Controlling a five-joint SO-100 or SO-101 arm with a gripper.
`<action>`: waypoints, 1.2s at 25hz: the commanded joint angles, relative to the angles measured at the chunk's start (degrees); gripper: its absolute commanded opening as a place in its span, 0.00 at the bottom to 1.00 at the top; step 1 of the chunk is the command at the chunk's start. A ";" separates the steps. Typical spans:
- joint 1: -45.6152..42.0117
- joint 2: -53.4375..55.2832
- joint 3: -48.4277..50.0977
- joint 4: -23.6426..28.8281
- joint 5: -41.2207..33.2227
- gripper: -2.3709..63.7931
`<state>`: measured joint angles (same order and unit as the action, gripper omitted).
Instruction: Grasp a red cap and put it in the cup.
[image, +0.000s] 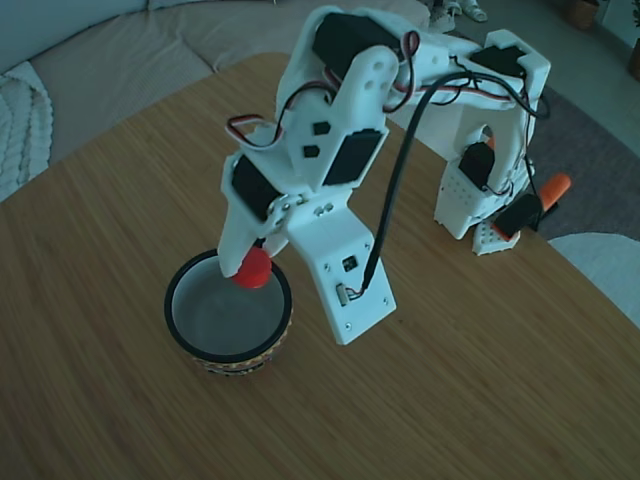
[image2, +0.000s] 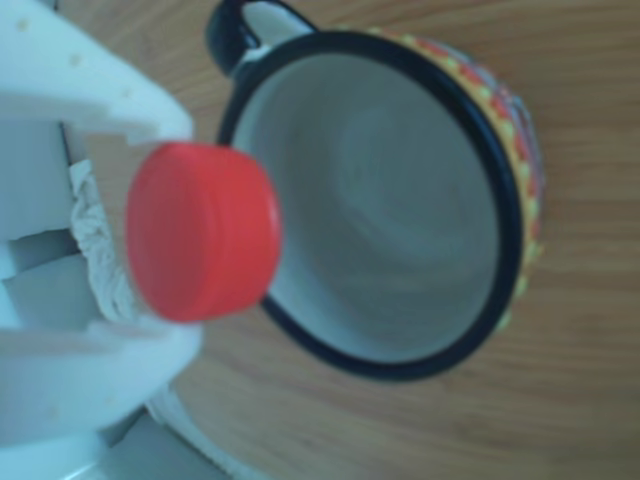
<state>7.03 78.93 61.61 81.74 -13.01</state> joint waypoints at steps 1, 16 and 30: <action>0.26 -0.44 -2.46 -0.53 -0.44 0.26; -0.18 -4.48 -7.65 -2.20 -0.44 0.27; -0.35 -4.57 -8.09 -2.99 -0.53 0.27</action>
<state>7.03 73.39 55.99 79.54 -13.01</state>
